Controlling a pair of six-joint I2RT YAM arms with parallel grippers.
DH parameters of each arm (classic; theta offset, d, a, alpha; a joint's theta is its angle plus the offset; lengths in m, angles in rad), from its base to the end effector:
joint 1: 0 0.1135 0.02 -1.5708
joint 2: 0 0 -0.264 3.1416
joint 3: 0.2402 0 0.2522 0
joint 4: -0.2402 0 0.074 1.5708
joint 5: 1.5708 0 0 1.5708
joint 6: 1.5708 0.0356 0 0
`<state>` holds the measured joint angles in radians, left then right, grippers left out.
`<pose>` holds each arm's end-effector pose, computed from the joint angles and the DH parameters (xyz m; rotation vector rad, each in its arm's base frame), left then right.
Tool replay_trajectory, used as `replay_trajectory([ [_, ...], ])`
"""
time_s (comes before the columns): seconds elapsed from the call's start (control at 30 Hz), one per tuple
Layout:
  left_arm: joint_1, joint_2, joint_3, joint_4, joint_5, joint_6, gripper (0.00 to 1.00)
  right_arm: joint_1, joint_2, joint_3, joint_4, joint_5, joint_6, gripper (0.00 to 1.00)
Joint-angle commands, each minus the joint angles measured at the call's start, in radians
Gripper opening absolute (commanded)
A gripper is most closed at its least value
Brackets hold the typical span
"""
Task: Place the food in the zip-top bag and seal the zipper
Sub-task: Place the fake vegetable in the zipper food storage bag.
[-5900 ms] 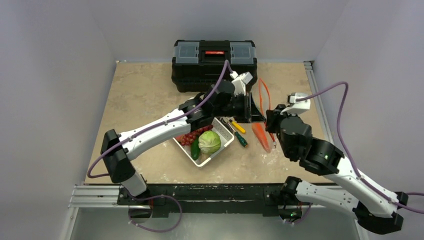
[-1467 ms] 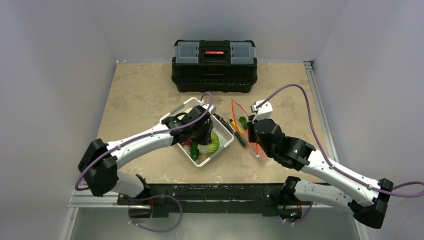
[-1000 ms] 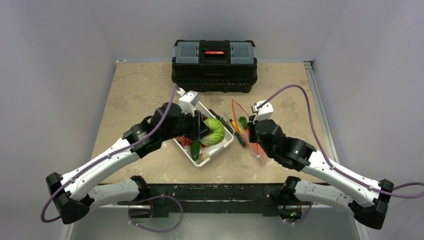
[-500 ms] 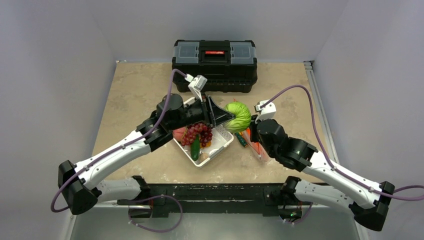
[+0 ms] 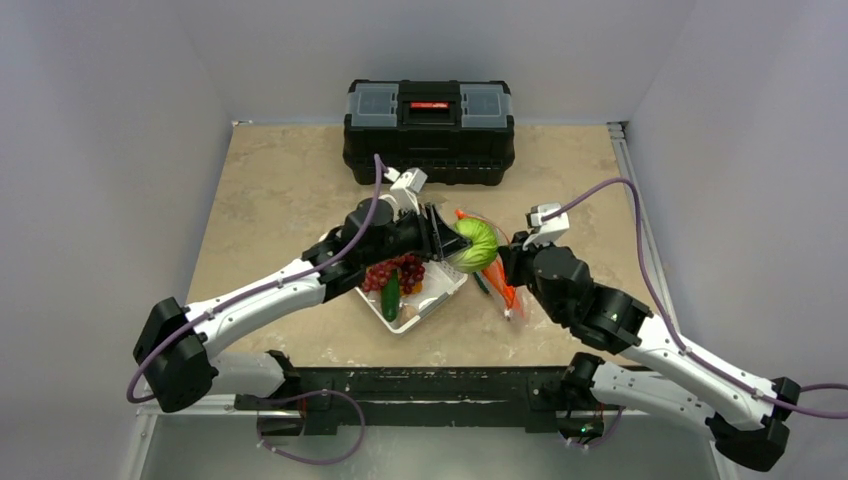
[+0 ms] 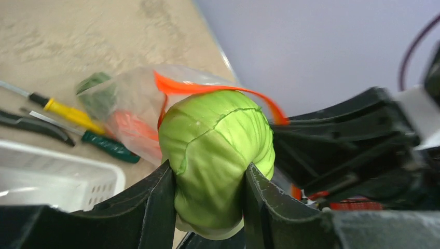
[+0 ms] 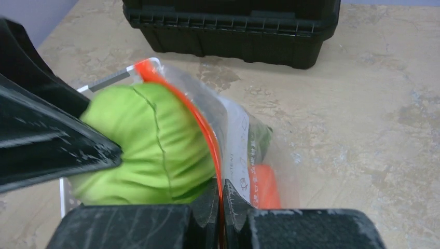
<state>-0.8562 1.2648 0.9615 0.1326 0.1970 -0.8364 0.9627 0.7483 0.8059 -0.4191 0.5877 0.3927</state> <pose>0.1910 -0.2308 0.3308 0.1820 1.9523 -1.3606 0.1102 0.1238 0.3305 -0.1486 1.8798 0.3646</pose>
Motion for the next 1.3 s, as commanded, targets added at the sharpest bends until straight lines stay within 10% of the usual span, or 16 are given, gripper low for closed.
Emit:
replay_trajectory([
  [0.0, 0.001, -0.013, -0.045, 0.017, -0.068, -0.001, 0.0, 0.004, -0.025, 0.007, 0.091, -0.014, 0.033, 0.0],
  [0.6, -0.036, 0.068, 0.33, -0.75, -0.19, -0.261, 0.0, 0.005, 0.028, -0.007, 0.226, -0.141, -0.109, 0.0],
  [1.27, 0.019, 0.155, 0.485, -0.991, -0.047, -0.906, 0.0, 0.013, 0.008, -0.033, 0.266, -0.337, -0.179, 0.0],
])
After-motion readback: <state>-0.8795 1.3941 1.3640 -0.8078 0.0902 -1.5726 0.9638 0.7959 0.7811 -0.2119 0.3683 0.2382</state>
